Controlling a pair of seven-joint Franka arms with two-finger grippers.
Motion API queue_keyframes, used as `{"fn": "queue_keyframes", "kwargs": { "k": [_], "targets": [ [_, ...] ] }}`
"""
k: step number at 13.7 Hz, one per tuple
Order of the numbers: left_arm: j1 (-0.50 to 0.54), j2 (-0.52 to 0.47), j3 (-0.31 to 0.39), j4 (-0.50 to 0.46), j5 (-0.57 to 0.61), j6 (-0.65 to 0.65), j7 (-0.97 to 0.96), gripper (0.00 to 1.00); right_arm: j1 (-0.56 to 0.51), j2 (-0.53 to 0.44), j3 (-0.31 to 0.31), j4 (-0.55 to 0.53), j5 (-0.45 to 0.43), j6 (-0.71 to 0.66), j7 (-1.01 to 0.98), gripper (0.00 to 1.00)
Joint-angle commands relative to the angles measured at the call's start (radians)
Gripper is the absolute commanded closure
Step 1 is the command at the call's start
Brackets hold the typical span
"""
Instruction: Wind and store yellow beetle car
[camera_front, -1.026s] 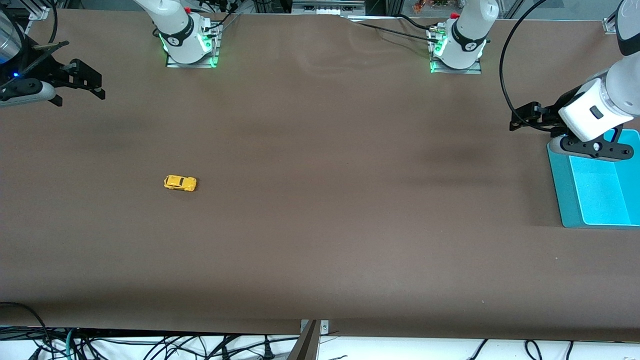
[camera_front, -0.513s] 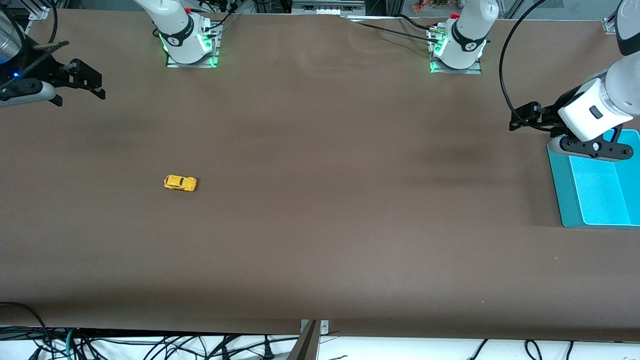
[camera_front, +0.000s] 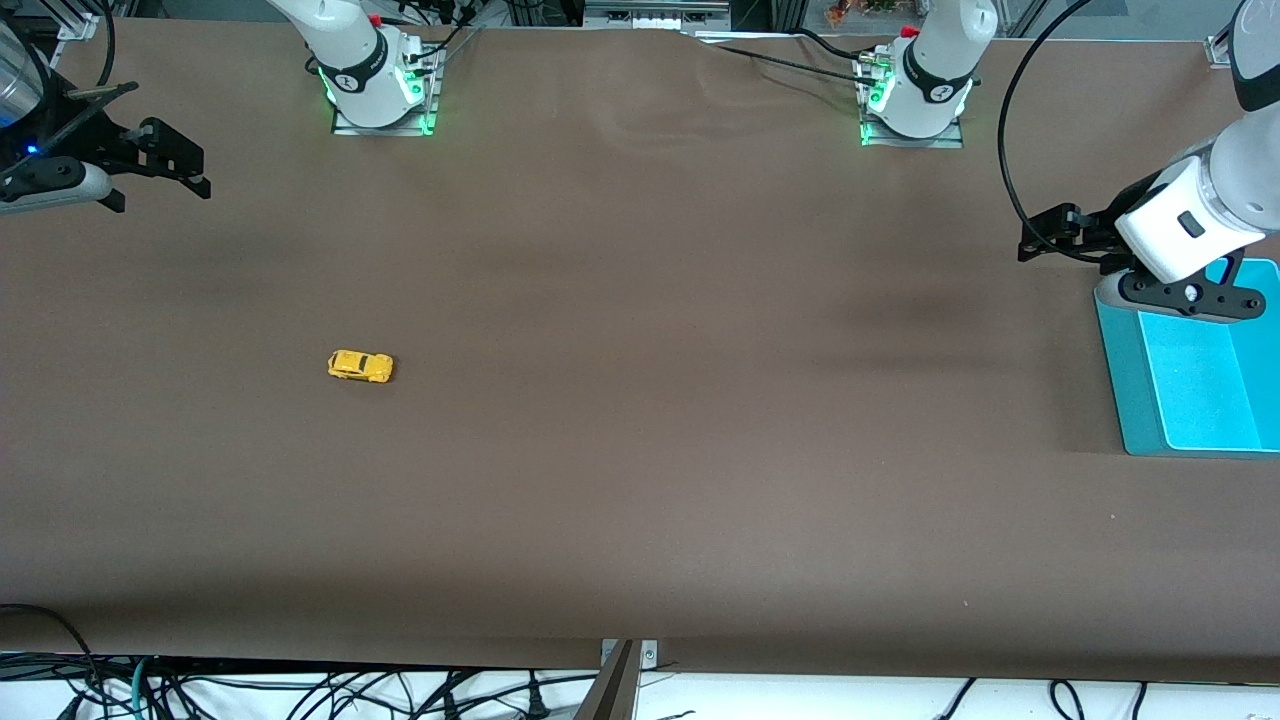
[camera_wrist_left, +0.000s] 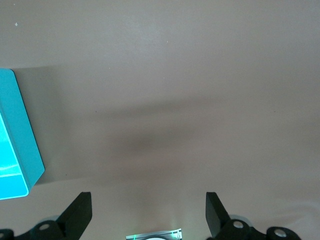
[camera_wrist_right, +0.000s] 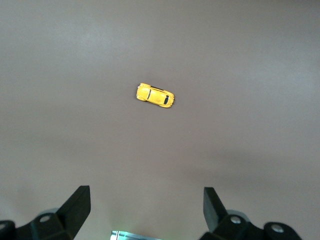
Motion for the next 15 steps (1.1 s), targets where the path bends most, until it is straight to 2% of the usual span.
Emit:
{"fn": "queue_keyframes", "kwargs": {
  "k": [1,9,15],
  "targets": [
    [-0.008,0.013,0.002,0.029,0.013,-0.007,0.017,0.0,-0.003,0.005,0.005,0.022,-0.015,-0.023,0.015,0.0],
    [-0.008,0.013,0.002,0.029,0.015,-0.007,0.017,0.0,-0.002,0.037,0.006,0.003,-0.029,-0.013,0.019,0.0],
    [-0.009,0.013,0.002,0.029,0.013,-0.007,0.017,0.0,-0.003,0.035,0.005,-0.19,-0.029,0.179,0.019,0.0]
  ]
}}
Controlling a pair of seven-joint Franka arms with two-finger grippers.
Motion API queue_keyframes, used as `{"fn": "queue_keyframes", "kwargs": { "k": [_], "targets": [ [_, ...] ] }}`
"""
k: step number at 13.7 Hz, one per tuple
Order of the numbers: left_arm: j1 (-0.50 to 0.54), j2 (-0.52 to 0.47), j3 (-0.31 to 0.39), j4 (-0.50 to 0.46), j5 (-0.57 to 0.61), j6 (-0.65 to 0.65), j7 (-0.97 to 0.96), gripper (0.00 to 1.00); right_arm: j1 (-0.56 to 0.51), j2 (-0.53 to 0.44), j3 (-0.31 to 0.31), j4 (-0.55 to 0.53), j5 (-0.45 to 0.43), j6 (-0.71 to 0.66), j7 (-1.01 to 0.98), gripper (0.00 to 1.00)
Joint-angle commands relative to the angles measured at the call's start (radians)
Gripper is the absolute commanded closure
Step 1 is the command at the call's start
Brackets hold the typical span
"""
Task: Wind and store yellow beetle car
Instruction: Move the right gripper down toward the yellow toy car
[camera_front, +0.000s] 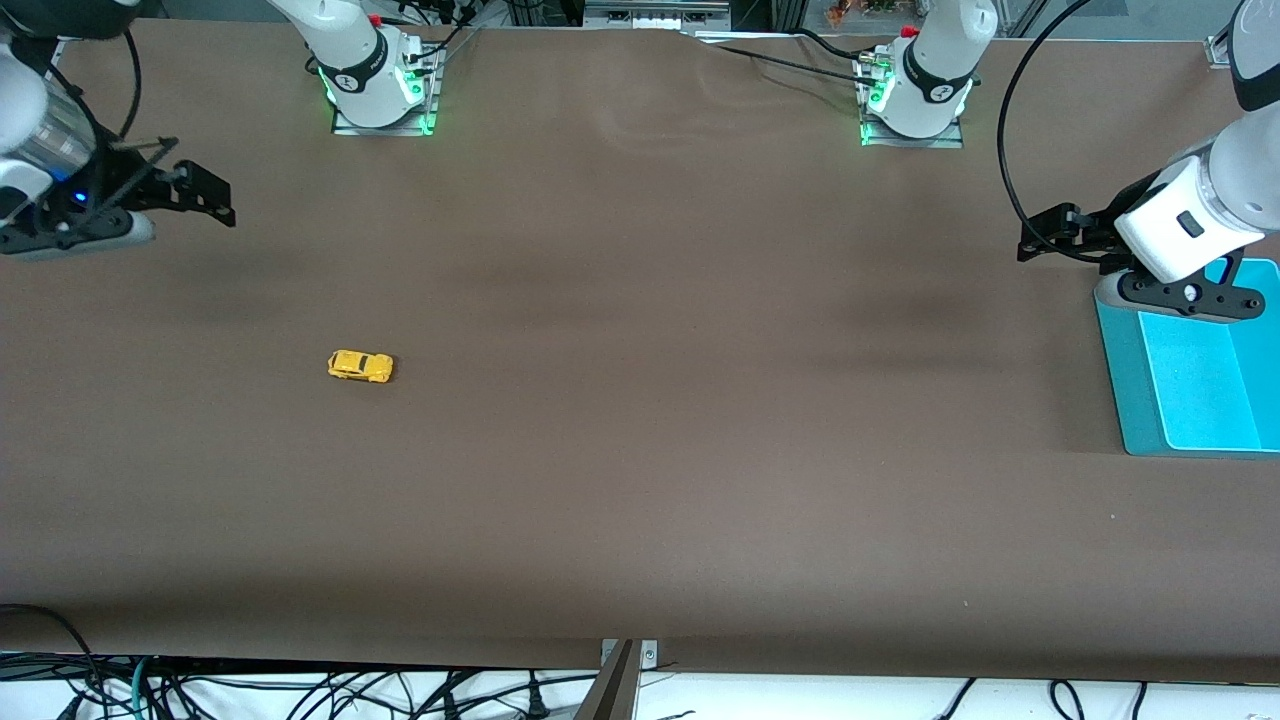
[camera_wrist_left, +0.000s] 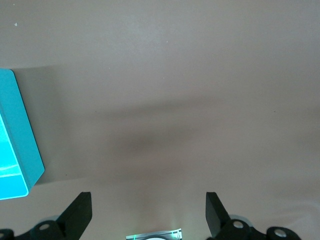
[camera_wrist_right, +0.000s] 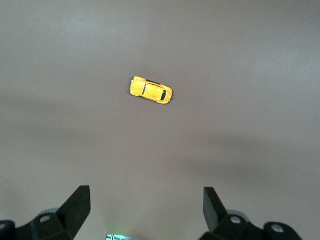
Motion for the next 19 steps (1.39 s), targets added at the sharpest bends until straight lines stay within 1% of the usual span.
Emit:
{"fn": "queue_keyframes", "kwargs": {
  "k": [1,3,5,9,12,13,16,19],
  "targets": [
    [-0.01,0.013,0.002,0.029,0.013,-0.007,0.017,0.0,-0.002,-0.011,0.005,-0.127,-0.015,0.119,0.017,0.0],
    [-0.012,0.013,0.002,0.029,0.013,-0.007,0.016,0.0,-0.002,-0.005,0.005,-0.232,-0.015,0.263,0.017,0.0],
    [-0.01,0.013,0.002,0.029,0.013,-0.007,0.014,0.0,-0.002,0.009,0.006,-0.305,-0.015,0.376,0.017,0.0],
    [-0.01,0.013,0.002,0.029,0.013,-0.007,0.014,0.0,-0.002,0.065,0.034,-0.322,-0.015,0.464,0.001,0.0],
    [-0.012,0.013,0.002,0.029,0.013,-0.005,0.014,0.0,-0.002,0.099,0.042,-0.323,-0.015,0.495,-0.04,0.0],
    [-0.007,0.013,0.002,0.029,0.013,-0.007,0.016,0.0,-0.002,0.115,0.042,-0.323,-0.015,0.518,-0.081,0.0],
    [-0.007,0.013,0.002,0.029,0.013,-0.007,0.016,0.0,-0.003,0.161,0.042,-0.32,-0.015,0.582,-0.302,0.0],
    [-0.007,0.013,0.002,0.029,0.013,-0.005,0.016,0.0,-0.007,0.194,0.043,-0.317,-0.017,0.604,-0.513,0.0]
  ]
}}
